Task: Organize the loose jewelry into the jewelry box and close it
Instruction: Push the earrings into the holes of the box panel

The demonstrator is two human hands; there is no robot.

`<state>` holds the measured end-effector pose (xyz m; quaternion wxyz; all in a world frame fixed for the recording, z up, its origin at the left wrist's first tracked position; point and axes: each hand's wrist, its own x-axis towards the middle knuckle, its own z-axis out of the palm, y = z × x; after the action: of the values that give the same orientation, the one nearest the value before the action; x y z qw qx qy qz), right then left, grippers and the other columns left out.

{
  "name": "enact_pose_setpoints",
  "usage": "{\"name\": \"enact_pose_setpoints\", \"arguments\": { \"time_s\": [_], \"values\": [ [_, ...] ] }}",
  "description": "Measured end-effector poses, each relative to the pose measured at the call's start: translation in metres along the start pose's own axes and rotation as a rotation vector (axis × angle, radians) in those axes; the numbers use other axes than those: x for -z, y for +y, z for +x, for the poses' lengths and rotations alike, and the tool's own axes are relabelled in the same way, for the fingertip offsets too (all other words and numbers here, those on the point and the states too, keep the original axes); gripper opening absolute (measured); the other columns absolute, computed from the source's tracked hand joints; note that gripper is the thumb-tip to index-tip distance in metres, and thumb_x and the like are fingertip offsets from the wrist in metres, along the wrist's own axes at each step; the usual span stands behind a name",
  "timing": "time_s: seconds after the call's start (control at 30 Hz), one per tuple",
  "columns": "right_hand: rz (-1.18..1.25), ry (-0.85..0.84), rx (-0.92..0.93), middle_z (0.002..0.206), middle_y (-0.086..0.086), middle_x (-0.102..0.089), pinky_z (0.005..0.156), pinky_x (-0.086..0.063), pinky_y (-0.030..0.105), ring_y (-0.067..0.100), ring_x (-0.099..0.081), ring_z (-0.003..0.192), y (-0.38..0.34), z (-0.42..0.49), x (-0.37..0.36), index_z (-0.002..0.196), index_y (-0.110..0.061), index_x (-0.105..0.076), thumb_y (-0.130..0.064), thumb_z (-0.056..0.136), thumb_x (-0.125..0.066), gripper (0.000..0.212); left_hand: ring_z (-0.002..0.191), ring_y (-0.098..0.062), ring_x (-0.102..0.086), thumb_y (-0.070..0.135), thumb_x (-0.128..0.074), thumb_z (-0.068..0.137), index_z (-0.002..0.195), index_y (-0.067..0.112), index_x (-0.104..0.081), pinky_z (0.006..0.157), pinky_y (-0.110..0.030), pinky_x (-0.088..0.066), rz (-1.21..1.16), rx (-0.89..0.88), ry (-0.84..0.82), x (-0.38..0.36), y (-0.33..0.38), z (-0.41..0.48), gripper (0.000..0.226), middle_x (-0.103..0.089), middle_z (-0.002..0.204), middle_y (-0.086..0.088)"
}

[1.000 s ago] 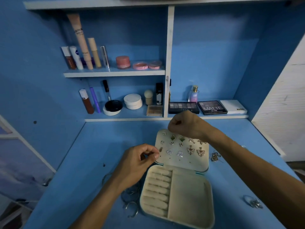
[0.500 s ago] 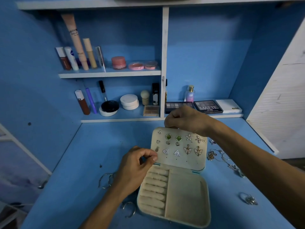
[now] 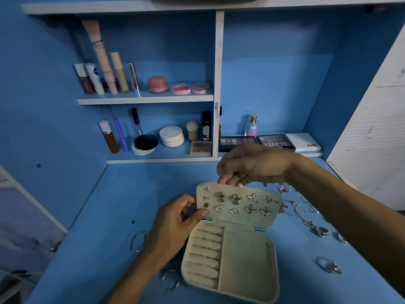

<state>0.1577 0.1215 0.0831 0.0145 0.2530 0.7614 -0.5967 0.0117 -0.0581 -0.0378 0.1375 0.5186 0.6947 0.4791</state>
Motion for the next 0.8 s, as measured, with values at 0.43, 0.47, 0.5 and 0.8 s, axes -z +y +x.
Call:
{"name": "enact_pose_setpoints", "arguments": {
  "time_s": [0.43,0.47,0.5,0.8],
  "values": [
    [-0.717,-0.053,0.13,0.084,-0.014,-0.072,0.075,-0.048,0.015,-0.001,-0.064,0.079,0.025,0.004,-0.043,0.089,-0.028,-0.066,-0.019,0.093,-0.058,0.013,0.076,-0.015,-0.066,0.036,-0.063,0.1,0.091,0.01,-0.075,0.066,-0.029,-0.054,0.512,-0.842,0.089,0.02,-0.031,0.004,0.029,-0.074,0.094,0.002],
    [-0.765,-0.051,0.144,0.082,-0.017,-0.069,0.076,-0.048,0.016,-0.001,-0.062,0.079,0.026,0.005,-0.045,0.087,-0.031,-0.065,-0.02,0.092,-0.059,0.013,0.075,-0.016,-0.066,0.035,-0.064,0.1,0.09,0.01,-0.076,0.065,-0.03,-0.055,0.522,-0.855,0.098,0.02,-0.032,0.006,0.03,-0.074,0.093,0.001],
    [-0.79,-0.049,0.153,0.081,-0.019,-0.066,0.076,-0.047,0.015,-0.002,-0.061,0.078,0.026,0.006,-0.046,0.086,-0.033,-0.065,-0.021,0.09,-0.06,0.013,0.075,-0.016,-0.066,0.035,-0.064,0.1,0.09,0.01,-0.076,0.065,-0.03,-0.055,0.528,-0.866,0.107,0.021,-0.032,0.006,0.03,-0.074,0.093,0.001],
    [-0.762,-0.079,0.177,0.08,-0.019,-0.067,0.07,-0.046,0.012,-0.005,-0.062,0.076,0.023,0.017,-0.047,0.086,-0.033,-0.068,-0.021,0.088,-0.065,0.013,0.075,-0.014,-0.066,0.029,-0.07,0.096,0.089,0.008,-0.076,0.066,-0.029,-0.055,0.47,-0.844,0.145,0.016,-0.034,0.006,0.023,-0.074,0.091,0.001]
  ]
}}
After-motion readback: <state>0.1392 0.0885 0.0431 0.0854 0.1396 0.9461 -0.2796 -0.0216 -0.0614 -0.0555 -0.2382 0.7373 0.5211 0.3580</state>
